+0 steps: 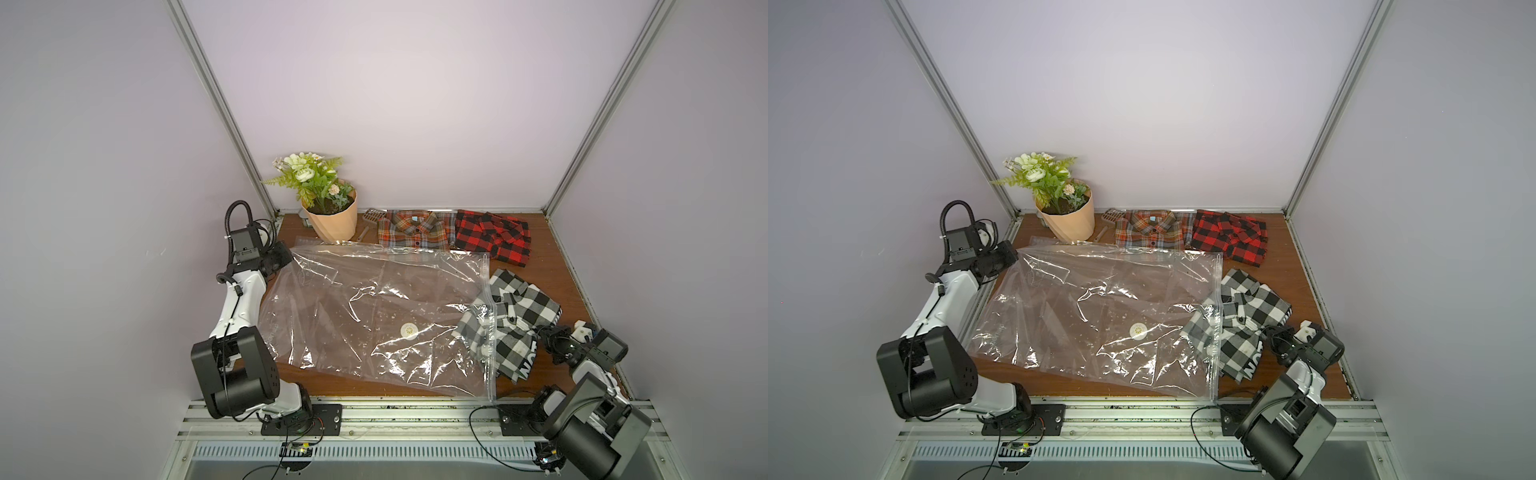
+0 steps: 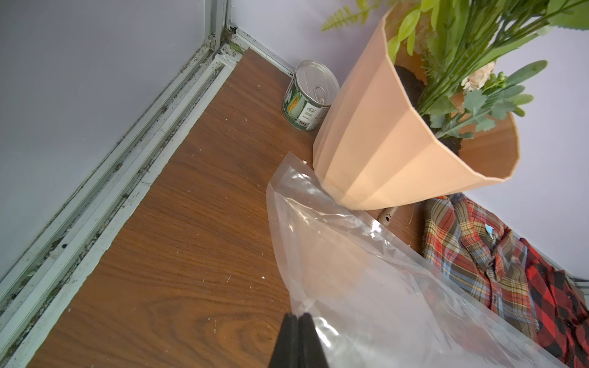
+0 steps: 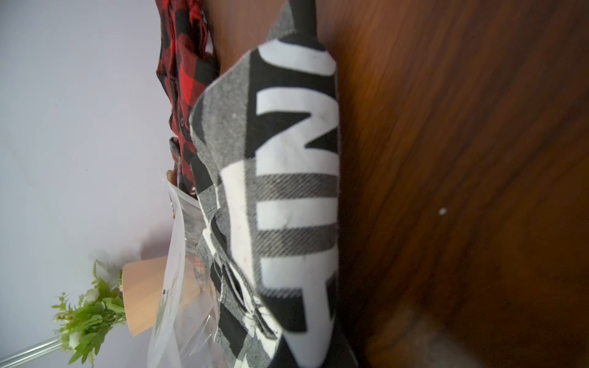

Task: Take the shirt out of the vacuum bag
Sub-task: Take out the shirt from the vacuum bag, then place the shirt at the center of the board.

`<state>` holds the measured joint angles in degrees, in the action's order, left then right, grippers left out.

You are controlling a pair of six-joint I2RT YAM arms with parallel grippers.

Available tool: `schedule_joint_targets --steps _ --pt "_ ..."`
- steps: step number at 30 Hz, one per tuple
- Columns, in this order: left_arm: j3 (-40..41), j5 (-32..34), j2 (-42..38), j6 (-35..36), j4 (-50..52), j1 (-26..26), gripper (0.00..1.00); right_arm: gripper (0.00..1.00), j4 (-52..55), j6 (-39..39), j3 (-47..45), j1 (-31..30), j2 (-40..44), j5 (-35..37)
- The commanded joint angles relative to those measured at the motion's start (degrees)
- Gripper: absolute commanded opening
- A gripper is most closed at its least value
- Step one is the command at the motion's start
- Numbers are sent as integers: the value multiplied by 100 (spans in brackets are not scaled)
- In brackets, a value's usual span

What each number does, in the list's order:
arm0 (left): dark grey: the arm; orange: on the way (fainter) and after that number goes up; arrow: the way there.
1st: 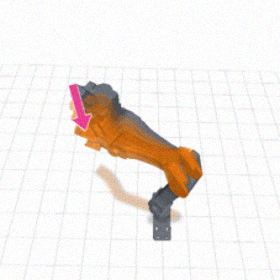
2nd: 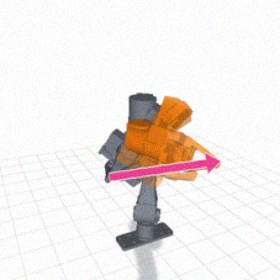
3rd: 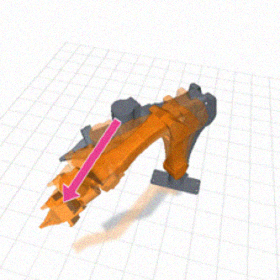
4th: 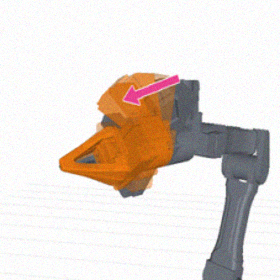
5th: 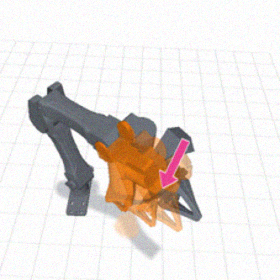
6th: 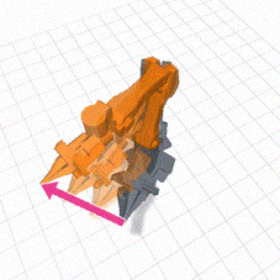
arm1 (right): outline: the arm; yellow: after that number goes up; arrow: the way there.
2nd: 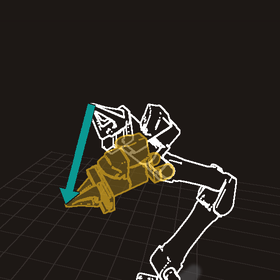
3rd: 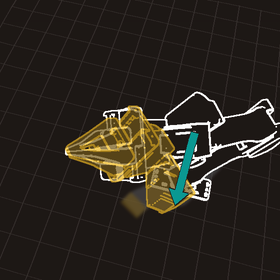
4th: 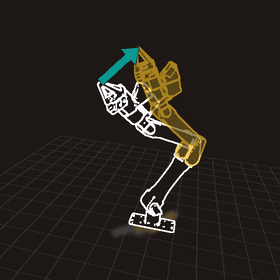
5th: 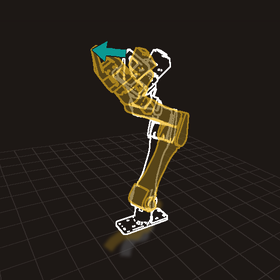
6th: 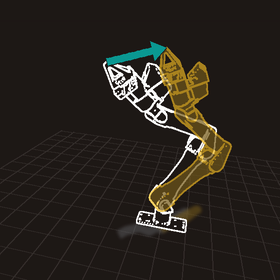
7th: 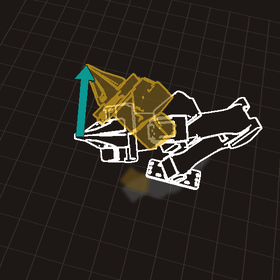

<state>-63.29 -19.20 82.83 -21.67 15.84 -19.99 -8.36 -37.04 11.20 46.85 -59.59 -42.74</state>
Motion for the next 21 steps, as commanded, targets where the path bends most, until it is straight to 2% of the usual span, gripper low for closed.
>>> schedule_joint_targets --steps 1,7,11,14,16,18,21 --pt "122 157 -218 -57 -116 15 0 0 22 279 189 332 -85 -229" --pt "315 478 -188 -159 -137 511 0 0 -1 166 154 1146 -137 -140" --pt "519 536 -274 -395 -265 841 0 2 243 434 237 1165 -264 -357" --pt "597 775 -476 -485 -185 963 0 37 302 368 233 1162 -201 -478" --pt "581 1109 -635 -464 -87 963 0 49 554 427 318 1168 -32 -404" --pt "531 1355 -753 -401 -51 964 0 54 771 477 422 1181 216 -295" --pt "343 1481 -712 -355 134 776 0 56 988 461 505 1193 404 -68"
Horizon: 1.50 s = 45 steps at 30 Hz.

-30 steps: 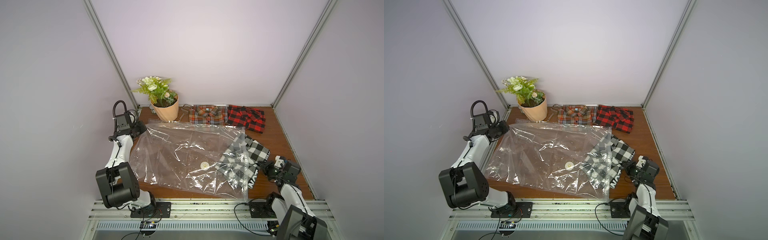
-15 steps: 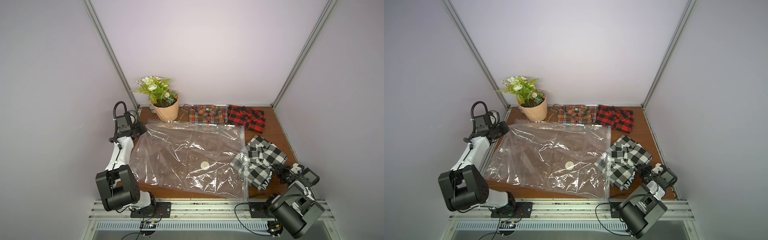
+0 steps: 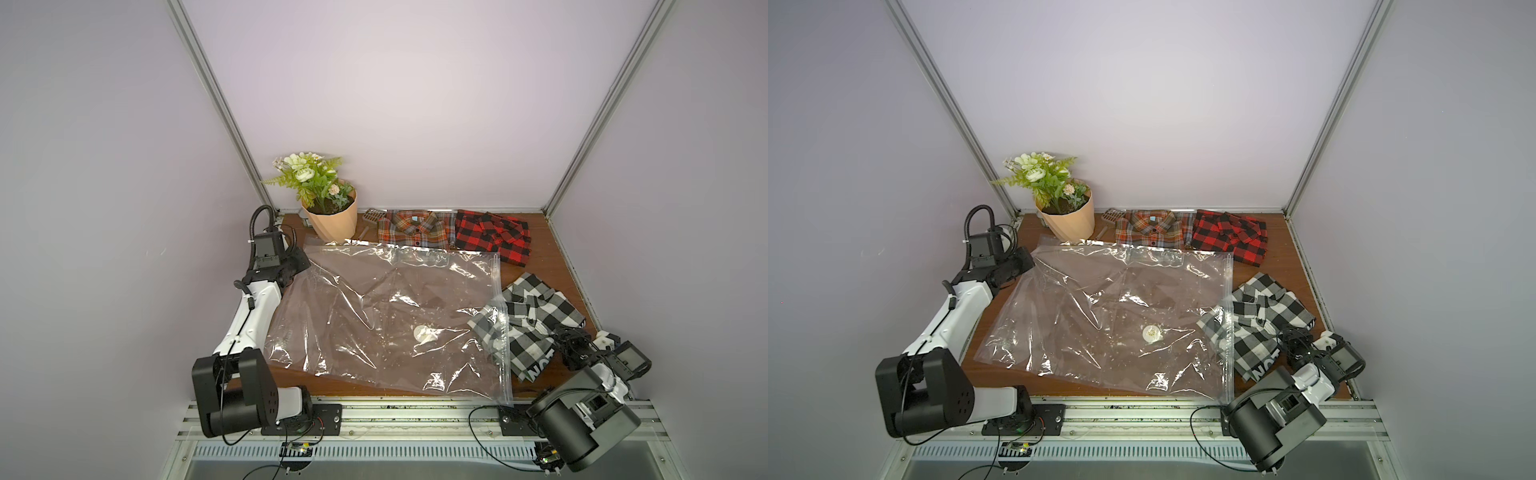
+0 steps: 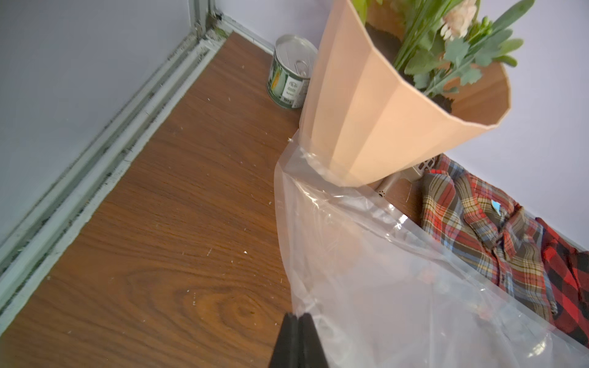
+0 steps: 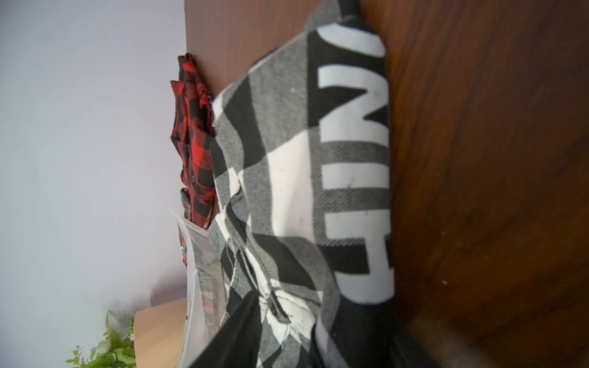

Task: Take the shirt out of the vacuum bag
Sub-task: Place the shirt at the center of the board.

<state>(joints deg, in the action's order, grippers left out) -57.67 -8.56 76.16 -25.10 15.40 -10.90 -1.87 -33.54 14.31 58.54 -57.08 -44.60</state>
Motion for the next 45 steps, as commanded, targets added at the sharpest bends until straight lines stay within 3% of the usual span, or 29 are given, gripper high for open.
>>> schedule_joint_targets --steps 1,7,10,11,16,20,26,31,38,41,45 --pt "-246 385 -20 2 204 -248 0 56 273 19 133 54 153 168" --pt "-231 304 -55 97 292 -466 3 62 443 51 208 140 247 108" --pt "-244 192 -243 13 272 -396 41 70 570 156 243 134 560 23" --pt "-291 317 -344 11 300 -273 49 71 531 155 169 135 702 -6" --pt "-578 457 -688 -93 339 395 68 71 825 192 122 132 1170 202" --pt "-676 659 -886 -118 311 1064 69 71 1016 32 190 132 1325 438" --pt "-551 1050 -824 -207 14 2748 69 72 1186 -274 376 132 1655 714" --pt "-102 1034 -539 -389 -559 4025 69 73 1652 270 739 71 1572 980" --pt "743 359 134 -789 -1567 4889 67 73 1659 148 936 -123 1840 848" --pt "1027 98 453 -935 -1965 5116 66 73 1584 109 1098 -636 1882 839" --pt "1438 -178 776 -1221 -2529 5150 65 76 1836 173 1333 -1758 1816 1072"
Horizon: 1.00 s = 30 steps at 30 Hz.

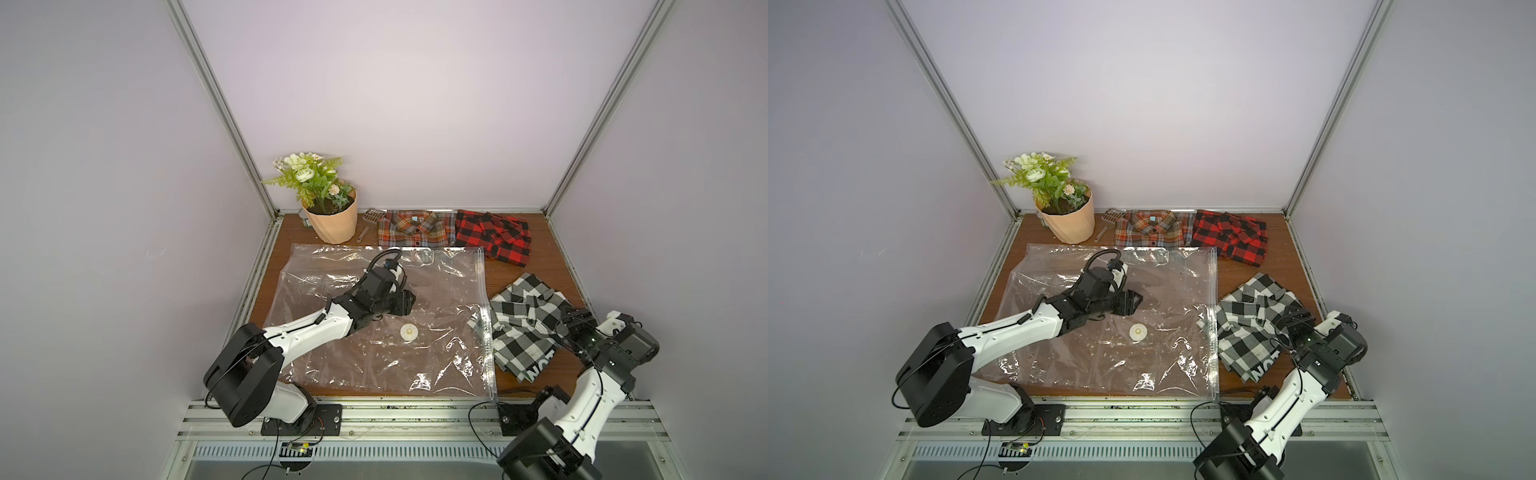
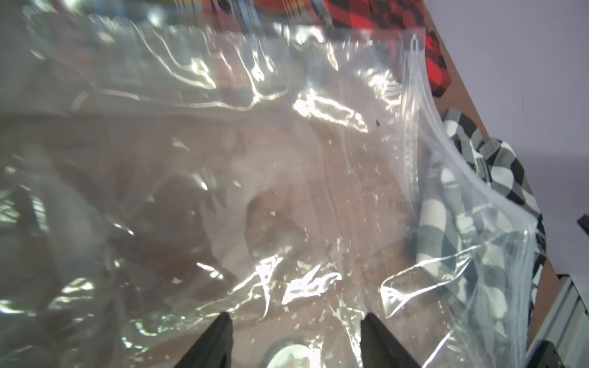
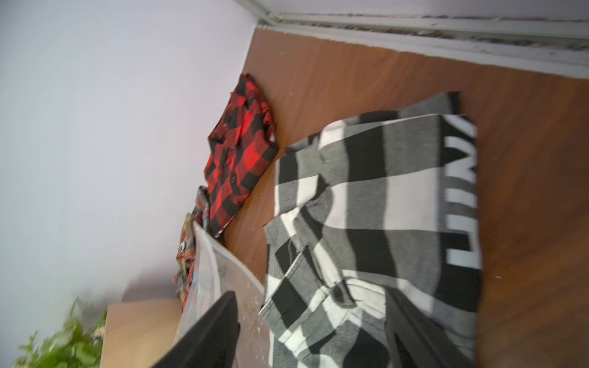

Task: Take the shirt out of the vacuum bag
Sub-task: Place the shirt at the center of the board.

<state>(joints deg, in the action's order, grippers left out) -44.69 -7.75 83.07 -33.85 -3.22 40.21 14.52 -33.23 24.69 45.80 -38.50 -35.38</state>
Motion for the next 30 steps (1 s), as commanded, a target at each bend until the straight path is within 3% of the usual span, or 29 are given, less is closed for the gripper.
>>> schedule_joint_targets --steps 1,9,17,25,30 --pt "198 -297 138 -367 -751 40 64 76 249 167 295 -814 -143 166" --pt "719 -370 263 -463 -1027 40 61 75 824 329 137 -2800 -319 1309" --pt "1164 -95 80 -761 -1106 40 59 62 732 -43 63 -4466 -1231 2752" --pt "1441 43 -97 -912 -1128 14 54 58 895 -255 452 -5525 -2167 4248" --pt "1617 132 -283 -916 -1154 -12 51 58 490 -270 436 -5564 -2704 4336"
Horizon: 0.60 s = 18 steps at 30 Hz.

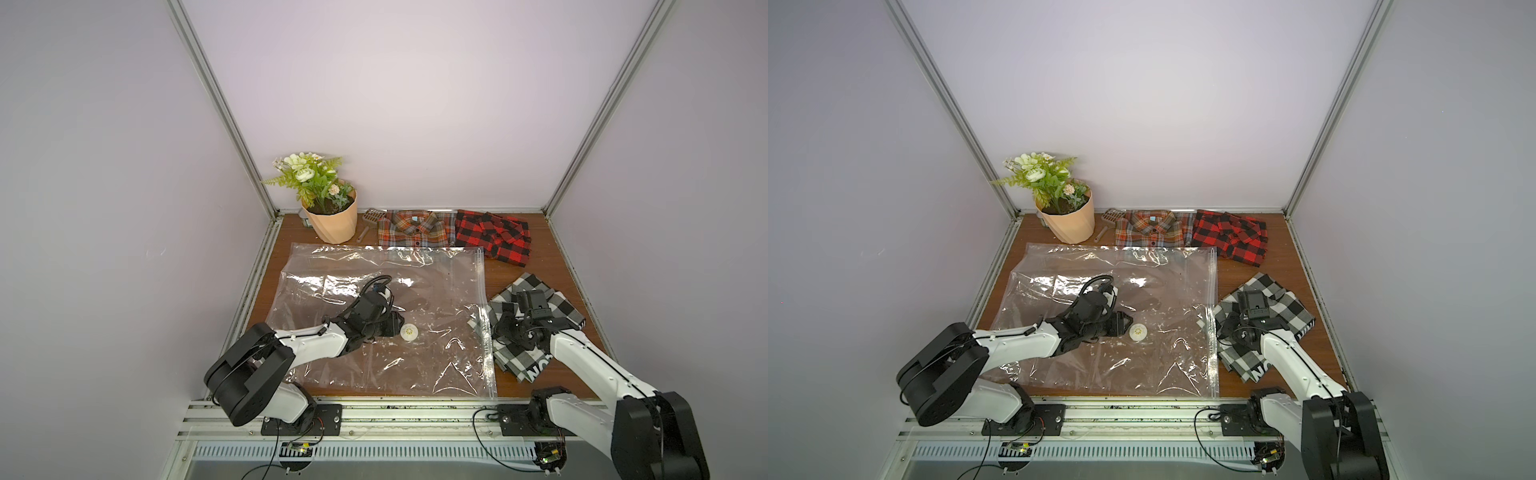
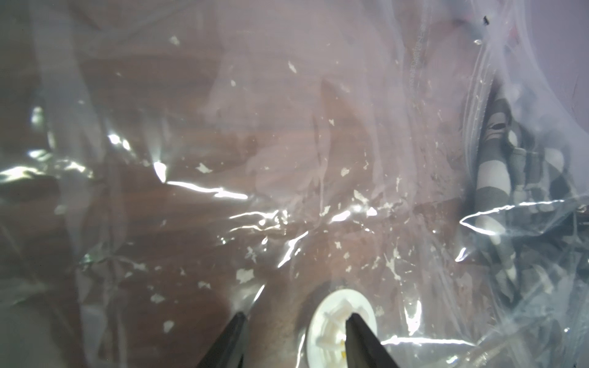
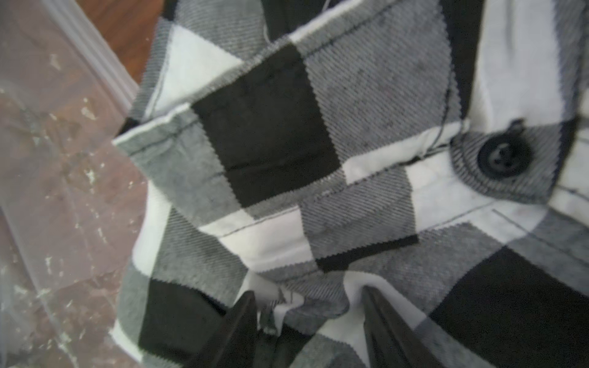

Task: Take the shirt out of the vacuum bag
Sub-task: Place the shirt at the center of the board.

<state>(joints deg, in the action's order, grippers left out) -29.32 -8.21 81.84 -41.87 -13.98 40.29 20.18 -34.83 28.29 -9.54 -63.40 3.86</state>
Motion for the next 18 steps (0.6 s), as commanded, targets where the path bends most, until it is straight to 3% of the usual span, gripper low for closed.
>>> schedule_joint_targets --steps 1,18 --pt "113 194 -198 -111 -74 -38 50 57 -225 -139 67 -50 -322 391" --pt "760 358 -1015 -199 202 -163 39 57 -1703 -724 1440 -190 -2707 88"
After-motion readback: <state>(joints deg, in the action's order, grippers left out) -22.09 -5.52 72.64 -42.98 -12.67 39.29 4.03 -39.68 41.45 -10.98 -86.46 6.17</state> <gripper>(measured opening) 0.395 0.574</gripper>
